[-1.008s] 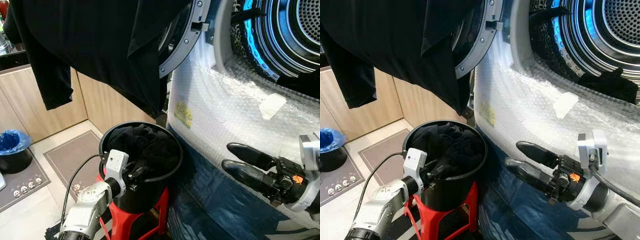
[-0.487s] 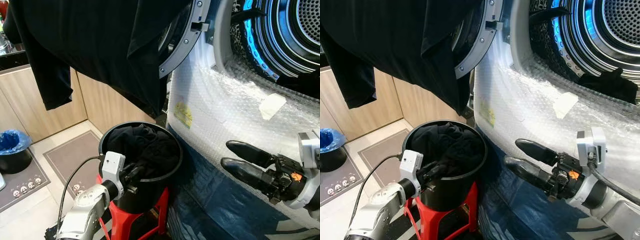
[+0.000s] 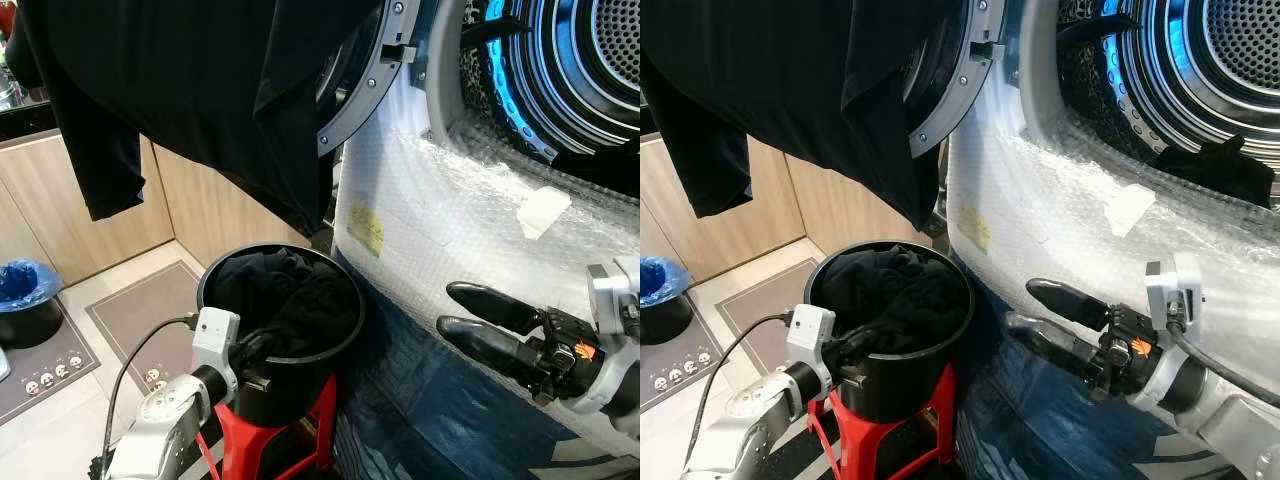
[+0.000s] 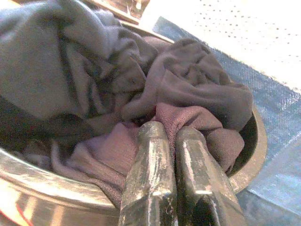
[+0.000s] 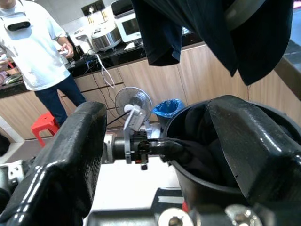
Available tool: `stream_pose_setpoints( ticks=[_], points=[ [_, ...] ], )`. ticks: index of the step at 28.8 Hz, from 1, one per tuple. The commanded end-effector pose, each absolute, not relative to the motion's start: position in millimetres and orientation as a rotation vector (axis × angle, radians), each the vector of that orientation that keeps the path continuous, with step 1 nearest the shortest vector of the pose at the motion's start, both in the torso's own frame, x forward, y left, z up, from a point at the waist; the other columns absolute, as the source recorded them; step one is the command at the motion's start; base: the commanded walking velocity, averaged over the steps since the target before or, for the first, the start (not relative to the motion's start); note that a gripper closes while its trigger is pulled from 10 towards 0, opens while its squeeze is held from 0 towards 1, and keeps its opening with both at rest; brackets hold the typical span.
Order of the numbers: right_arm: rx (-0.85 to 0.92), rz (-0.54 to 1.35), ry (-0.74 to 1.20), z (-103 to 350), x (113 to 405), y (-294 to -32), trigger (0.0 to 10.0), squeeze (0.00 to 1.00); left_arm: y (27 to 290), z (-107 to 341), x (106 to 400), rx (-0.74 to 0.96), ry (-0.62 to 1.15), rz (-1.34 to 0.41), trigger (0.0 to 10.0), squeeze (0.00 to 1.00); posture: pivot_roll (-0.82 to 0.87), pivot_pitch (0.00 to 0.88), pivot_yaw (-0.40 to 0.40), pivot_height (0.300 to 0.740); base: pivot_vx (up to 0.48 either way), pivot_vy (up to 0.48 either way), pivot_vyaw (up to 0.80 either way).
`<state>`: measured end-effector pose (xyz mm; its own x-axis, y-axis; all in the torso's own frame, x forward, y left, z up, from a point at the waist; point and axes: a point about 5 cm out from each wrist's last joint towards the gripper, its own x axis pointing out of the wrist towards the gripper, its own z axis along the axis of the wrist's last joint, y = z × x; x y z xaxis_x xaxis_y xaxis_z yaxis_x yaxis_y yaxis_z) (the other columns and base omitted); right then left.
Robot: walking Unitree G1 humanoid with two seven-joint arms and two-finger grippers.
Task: Clothes washing
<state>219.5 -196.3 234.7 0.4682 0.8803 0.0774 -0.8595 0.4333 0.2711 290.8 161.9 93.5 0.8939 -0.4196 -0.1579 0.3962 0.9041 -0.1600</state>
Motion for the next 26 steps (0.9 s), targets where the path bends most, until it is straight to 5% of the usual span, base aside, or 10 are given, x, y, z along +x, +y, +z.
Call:
stream_pose_setpoints(
  ticks=[1,3,4,5,26],
  points=[
    [0.285,1.087,0.075,234,222,-196,10.0,0.00,166,99,289,-0.104,0.153,-0.406,0.0,0.00,-0.08,0.075,-0.117,0.740,0.000,0.000,0.00],
    [0.285,1.088,0.066,234,224,-197,10.0,0.00,169,104,289,-0.062,0.114,-0.377,0.0,0.00,-0.07,0.062,-0.119,0.740,0.000,0.000,0.00],
    [0.287,1.087,0.061,234,226,-197,10.0,0.00,171,107,288,-0.038,0.091,-0.362,1.4,0.00,-0.07,0.059,-0.118,0.740,0.000,0.000,0.00],
    [0.288,1.087,0.060,233,227,-197,10.0,0.00,171,108,288,-0.029,0.088,-0.355,9.8,0.00,-0.06,0.052,-0.119,0.740,0.000,0.000,0.00],
    [0.333,1.043,0.049,207,253,-200,10.0,0.00,184,159,289,0.247,-0.106,-0.258,10.0,0.00,0.01,0.000,-0.135,0.740,0.000,0.000,0.00]
  ],
)
